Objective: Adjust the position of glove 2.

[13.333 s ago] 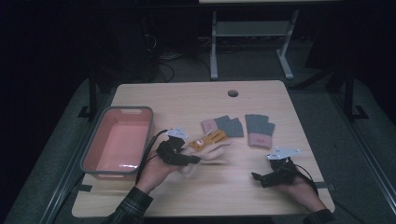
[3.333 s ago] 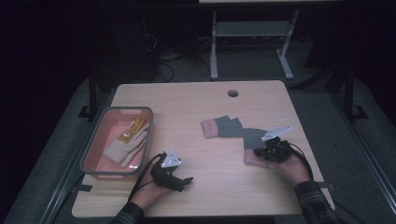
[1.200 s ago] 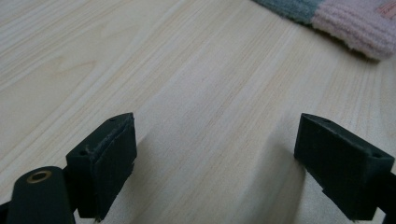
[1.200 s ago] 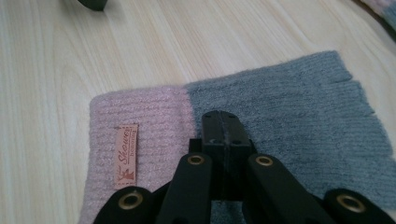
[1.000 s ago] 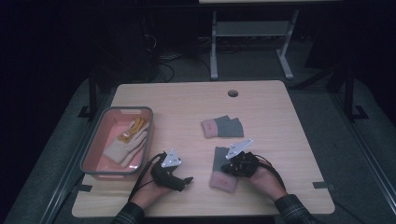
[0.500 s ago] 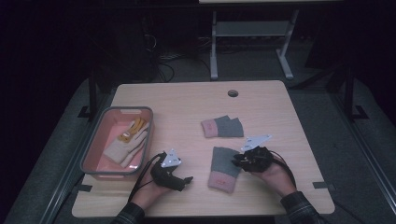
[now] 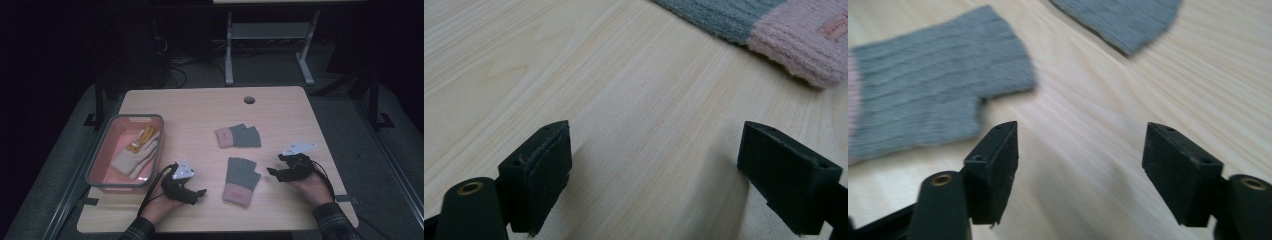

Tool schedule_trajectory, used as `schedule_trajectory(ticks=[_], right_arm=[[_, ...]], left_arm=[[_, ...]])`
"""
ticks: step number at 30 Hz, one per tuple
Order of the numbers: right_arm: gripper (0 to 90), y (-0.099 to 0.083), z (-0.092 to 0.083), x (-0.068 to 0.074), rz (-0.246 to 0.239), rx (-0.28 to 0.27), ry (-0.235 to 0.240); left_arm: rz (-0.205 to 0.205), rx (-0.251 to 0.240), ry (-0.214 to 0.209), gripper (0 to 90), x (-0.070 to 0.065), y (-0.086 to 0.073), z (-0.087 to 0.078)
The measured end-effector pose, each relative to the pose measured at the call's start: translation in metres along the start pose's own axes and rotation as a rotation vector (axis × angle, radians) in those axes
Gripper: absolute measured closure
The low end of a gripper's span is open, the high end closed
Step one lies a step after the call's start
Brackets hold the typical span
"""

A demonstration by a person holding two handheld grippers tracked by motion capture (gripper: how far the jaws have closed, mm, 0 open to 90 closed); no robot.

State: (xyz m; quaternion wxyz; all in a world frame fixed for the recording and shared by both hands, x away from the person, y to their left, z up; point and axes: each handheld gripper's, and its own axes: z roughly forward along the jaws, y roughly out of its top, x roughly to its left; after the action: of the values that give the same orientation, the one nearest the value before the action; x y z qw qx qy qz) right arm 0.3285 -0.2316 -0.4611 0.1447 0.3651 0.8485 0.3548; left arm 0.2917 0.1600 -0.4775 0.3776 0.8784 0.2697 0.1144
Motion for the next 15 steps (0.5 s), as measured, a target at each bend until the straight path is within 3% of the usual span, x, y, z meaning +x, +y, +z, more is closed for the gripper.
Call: schedule_trajectory(ticks=[4,9,15], right_arm=[[21.4,-0.006,0.007,-0.009,0.018,0.022,-0.046],[17.8,-0.010,0.011,-0.017,0.046,0.011,-0.080],[13.3,-0.014,0.012,-0.021,0.083,-0.004,-0.070]], left_arm=[[0.003,-0.001,-0.003,13.6,0.000,0.000,0.000],[-0.022,0.006,-0.013,14.3,0.002,0.007,0.001],[-0.017,-0.005,-0.026,18.5,0.006,0.022,0.002]])
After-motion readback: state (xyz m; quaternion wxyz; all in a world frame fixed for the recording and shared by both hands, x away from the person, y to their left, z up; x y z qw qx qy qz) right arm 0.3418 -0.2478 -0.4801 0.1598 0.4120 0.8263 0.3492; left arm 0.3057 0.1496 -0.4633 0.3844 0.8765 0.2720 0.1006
